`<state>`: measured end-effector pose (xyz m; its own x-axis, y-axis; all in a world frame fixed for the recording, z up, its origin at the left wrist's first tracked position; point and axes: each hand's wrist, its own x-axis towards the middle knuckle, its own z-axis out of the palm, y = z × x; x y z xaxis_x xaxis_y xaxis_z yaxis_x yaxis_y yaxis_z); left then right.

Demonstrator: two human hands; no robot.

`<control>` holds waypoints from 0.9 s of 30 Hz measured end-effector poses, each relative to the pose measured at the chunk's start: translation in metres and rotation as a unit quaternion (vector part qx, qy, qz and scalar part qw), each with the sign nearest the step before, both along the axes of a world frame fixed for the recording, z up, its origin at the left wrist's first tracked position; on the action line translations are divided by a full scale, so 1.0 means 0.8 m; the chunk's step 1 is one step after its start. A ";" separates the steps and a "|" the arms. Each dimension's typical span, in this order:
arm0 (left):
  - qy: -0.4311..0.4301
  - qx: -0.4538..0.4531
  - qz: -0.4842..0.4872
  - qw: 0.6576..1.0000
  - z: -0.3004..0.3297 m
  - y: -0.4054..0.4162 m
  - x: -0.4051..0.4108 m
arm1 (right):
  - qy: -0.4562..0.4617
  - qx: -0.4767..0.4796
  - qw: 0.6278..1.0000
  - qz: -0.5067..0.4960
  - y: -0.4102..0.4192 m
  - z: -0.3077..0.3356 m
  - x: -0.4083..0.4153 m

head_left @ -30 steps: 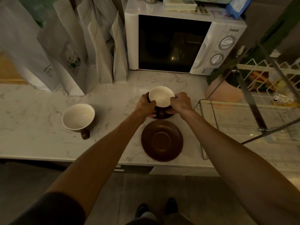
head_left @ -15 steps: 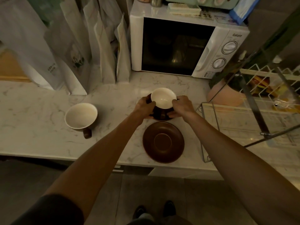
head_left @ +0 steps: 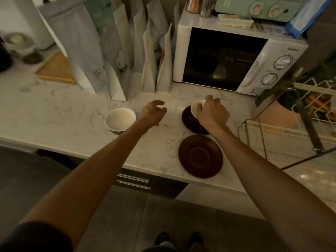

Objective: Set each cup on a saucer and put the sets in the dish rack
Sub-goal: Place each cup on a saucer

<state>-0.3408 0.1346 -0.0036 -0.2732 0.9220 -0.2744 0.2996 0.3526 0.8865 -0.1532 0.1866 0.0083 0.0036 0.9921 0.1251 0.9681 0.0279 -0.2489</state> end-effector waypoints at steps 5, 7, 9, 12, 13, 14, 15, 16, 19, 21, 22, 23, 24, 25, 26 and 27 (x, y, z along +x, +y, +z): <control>0.239 0.032 0.003 0.971 0.021 -0.052 -0.046 | 0.013 -0.027 0.986 0.166 -0.023 0.006 -0.065; 0.335 0.031 0.009 0.942 0.027 -0.074 -0.063 | 0.008 -0.046 0.973 0.225 -0.032 0.005 -0.092; 0.402 0.025 0.004 0.915 0.029 -0.093 -0.082 | -0.005 -0.056 0.963 0.264 -0.040 0.002 -0.117; 0.483 0.025 -0.003 0.875 0.025 -0.119 -0.114 | -0.021 -0.063 0.951 0.301 -0.049 -0.007 -0.152; 0.502 0.019 -0.001 0.865 0.021 -0.126 -0.125 | -0.026 -0.061 0.949 0.308 -0.051 -0.009 -0.162; 0.522 0.005 0.003 0.853 0.016 -0.133 -0.135 | -0.031 -0.057 0.948 0.313 -0.052 -0.012 -0.170; 0.541 -0.018 0.005 0.841 0.011 -0.138 -0.144 | -0.035 -0.055 0.946 0.317 -0.053 -0.015 -0.178; 0.553 -0.045 0.005 0.832 0.005 -0.143 -0.152 | -0.038 -0.054 0.945 0.319 -0.053 -0.017 -0.185; 0.527 -0.103 0.014 0.844 -0.011 -0.149 -0.168 | -0.039 -0.064 0.947 0.313 -0.053 -0.026 -0.201; 0.499 -0.111 0.028 0.859 -0.019 -0.148 -0.171 | -0.030 -0.083 0.950 0.300 -0.053 -0.034 -0.208; 0.488 -0.110 0.031 0.865 -0.023 -0.146 -0.170 | -0.020 -0.096 0.952 0.291 -0.052 -0.037 -0.211; 0.478 -0.107 0.033 0.871 -0.026 -0.143 -0.169 | -0.007 -0.113 0.953 0.280 -0.051 -0.041 -0.213; 0.468 -0.103 0.033 0.877 -0.030 -0.139 -0.168 | 0.008 -0.133 0.954 0.269 -0.050 -0.044 -0.215; 0.456 -0.096 0.033 0.884 -0.034 -0.135 -0.166 | 0.023 -0.153 0.954 0.258 -0.049 -0.047 -0.217; 0.440 -0.086 0.032 0.893 -0.037 -0.130 -0.164 | 0.038 -0.172 0.952 0.250 -0.049 -0.049 -0.219; 0.420 -0.076 0.033 0.904 -0.042 -0.126 -0.163 | 0.052 -0.188 0.950 0.245 -0.049 -0.051 -0.221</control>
<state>-0.4710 0.0341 -0.0369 -0.4971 0.8651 -0.0673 0.8179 0.4930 0.2967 -0.3300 0.1471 -0.0322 -0.4779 0.8522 -0.2131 0.8309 0.3600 -0.4242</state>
